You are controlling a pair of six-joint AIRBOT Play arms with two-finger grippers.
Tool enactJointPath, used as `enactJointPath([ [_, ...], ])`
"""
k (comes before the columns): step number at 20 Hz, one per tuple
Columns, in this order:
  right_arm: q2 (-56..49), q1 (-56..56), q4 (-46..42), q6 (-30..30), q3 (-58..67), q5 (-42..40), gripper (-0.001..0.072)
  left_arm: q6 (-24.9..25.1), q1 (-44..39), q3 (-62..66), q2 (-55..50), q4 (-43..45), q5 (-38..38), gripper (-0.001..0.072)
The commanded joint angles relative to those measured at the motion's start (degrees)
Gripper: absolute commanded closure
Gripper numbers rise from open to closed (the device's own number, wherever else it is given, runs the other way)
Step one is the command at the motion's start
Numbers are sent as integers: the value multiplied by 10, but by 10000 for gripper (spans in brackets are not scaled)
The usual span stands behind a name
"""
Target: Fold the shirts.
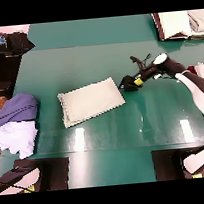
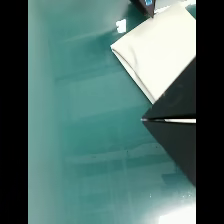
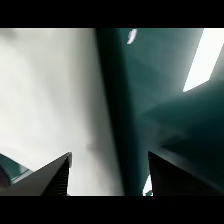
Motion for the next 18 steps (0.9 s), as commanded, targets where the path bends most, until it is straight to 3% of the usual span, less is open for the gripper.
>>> enactJointPath([
  [1, -57, 51, 36, 1, 53, -2, 157, 0, 0, 0, 0, -2, -1, 678],
  [3, -85, 83, 60, 1, 84, 2, 166, 0, 0, 0, 0, -4, -4, 678],
  [5, -103, 108, 56, 1, 112, 0, 470, 0, 0, -1, 0, -6, -14, 678],
  [7, -106, 120, 53, 1, 131, -11, 626, 0, 0, -6, 0, -6, -15, 679],
  [8, -105, 120, 54, 1, 143, -12, 665, 0, 0, -9, 0, -7, -16, 679],
  [13, -45, 45, 48, 3, 165, -19, 693, 2, -40, -12, 0, -20, -25, 679],
  [18, 87, -128, -93, 67, 134, -23, 693, 16, -130, -12, 0, -18, 16, 678],
])
